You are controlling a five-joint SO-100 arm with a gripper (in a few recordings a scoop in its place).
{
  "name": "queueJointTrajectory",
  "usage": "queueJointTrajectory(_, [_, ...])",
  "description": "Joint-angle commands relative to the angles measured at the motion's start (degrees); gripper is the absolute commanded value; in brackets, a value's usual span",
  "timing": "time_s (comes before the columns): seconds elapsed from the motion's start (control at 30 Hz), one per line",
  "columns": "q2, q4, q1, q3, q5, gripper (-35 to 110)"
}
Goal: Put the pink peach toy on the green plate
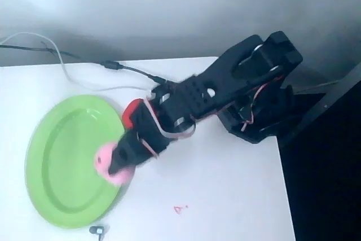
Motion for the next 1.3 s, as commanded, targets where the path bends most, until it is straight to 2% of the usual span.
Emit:
queueJointTrajectory(0.0, [2.8,-0.4,5.3,-0.2,-2.3,0])
queueJointTrajectory(0.13, [-3.0,-6.4,8.4,-1.4,-2.3,0])
queueJointTrajectory(0.3, [-17.0,-6.6,10.0,-12.5,-1.1,0])
queueJointTrajectory(0.4, [-25.6,-1.1,10.2,-22.6,-2.4,1])
queueJointTrajectory(0.47, [-30.1,0.4,10.1,-27.3,-2.3,12])
queueJointTrajectory(0.6, [-35.2,4.0,9.8,-31.6,-1.9,16])
queueJointTrajectory(0.7, [-36.9,5.9,9.1,-31.6,-2.2,8])
queueJointTrajectory(0.9, [-38.8,6.3,8.3,-31.7,-2.1,9])
queueJointTrajectory(0.97, [-39.4,6.3,8.1,-32.5,-1.3,14])
queueJointTrajectory(1.07, [-39.7,6.1,8.0,-33.0,0.7,31])
queueJointTrajectory(1.27, [-39.7,5.1,7.8,-33.0,1.1,38])
